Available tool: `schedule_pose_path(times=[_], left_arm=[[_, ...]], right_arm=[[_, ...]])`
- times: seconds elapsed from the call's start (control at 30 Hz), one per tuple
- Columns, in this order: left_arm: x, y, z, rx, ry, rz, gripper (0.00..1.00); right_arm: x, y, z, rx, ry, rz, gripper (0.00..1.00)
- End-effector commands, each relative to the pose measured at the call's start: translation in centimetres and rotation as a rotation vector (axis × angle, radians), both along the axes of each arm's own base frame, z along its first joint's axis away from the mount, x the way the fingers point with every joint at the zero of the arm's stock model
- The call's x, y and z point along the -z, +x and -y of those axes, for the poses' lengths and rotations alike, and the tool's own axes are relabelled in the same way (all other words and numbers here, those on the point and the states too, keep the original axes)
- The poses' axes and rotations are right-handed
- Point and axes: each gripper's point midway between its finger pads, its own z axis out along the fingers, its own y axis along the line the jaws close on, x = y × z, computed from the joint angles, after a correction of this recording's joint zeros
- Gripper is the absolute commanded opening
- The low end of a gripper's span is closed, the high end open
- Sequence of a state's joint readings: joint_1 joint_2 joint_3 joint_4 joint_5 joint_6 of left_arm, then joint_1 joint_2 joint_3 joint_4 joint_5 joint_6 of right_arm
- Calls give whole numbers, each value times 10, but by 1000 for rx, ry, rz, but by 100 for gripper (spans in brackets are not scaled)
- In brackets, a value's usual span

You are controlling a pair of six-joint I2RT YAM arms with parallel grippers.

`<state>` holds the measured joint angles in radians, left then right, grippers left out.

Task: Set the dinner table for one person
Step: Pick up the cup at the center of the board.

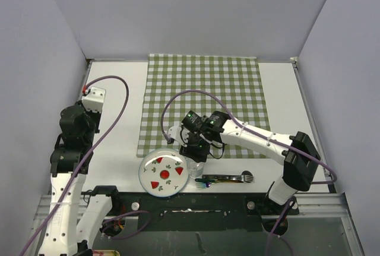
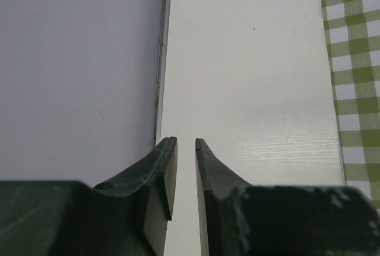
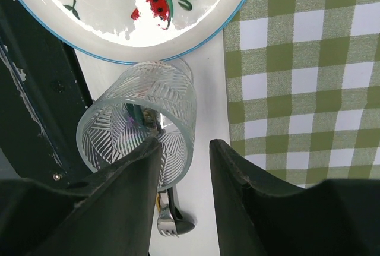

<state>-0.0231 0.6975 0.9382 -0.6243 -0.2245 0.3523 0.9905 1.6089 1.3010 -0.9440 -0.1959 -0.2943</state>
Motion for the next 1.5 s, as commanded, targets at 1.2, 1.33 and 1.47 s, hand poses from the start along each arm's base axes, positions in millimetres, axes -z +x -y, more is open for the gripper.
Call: schedule_pose_path(times=[1.2,1.33,1.47], left_arm=[[-25,9,10,64,-12,109,17],[-24,10,9,65,-4,107,17],[-22,11,9,65,1,105,17]], right_arm=[[25,0,-26,-66,-75,-16,0],[14,8,-28,-66,-74,20,0],[-3,16,-30,-62,-55,78,0]])
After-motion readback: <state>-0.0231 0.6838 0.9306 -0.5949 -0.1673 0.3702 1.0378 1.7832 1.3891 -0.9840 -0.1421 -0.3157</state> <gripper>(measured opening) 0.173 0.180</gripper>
